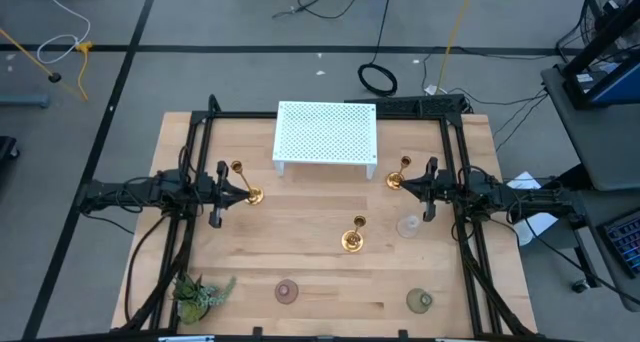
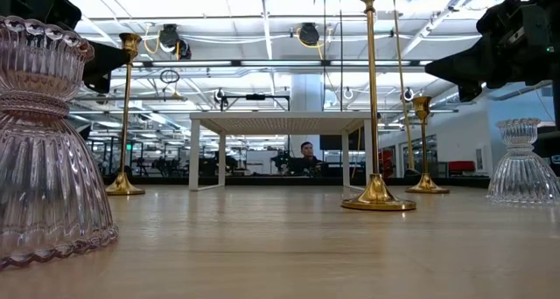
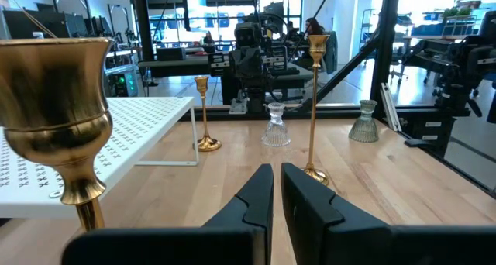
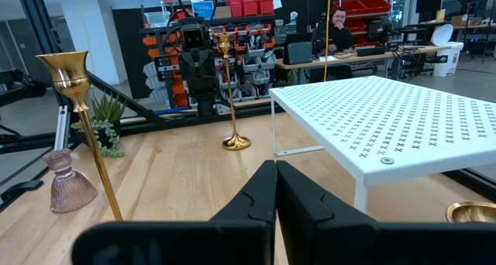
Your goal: Pick & Place candle stick holders
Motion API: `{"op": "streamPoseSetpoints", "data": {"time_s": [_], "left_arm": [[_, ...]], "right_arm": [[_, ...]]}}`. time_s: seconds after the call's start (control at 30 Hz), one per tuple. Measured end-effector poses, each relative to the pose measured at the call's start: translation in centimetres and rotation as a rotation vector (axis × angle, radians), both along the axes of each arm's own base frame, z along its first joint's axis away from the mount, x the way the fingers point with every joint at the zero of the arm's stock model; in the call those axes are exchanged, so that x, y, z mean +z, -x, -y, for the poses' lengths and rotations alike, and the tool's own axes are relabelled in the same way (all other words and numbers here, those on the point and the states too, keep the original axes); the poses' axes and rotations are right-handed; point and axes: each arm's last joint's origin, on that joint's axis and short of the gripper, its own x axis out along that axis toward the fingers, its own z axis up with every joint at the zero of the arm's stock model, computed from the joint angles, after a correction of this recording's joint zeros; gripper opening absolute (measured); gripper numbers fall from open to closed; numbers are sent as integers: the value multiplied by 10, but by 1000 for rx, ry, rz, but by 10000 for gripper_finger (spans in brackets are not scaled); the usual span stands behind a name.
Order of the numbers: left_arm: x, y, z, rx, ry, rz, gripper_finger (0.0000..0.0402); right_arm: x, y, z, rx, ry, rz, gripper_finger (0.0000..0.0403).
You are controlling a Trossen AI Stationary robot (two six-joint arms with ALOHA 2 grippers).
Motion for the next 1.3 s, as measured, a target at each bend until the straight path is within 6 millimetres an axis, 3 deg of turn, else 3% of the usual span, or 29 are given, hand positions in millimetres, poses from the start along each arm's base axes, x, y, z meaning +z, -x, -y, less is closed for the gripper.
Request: {"op": "streamPoseSetpoints", "data": {"time_s": [0.9,1.3], "left_arm": [[0,0,0,0,0,-1,31],[0,0,0,15,15,0,31]], "right_arm": [[0,0,0,1,-2,0,0],[0,0,0,3,-145,24,0]]}}
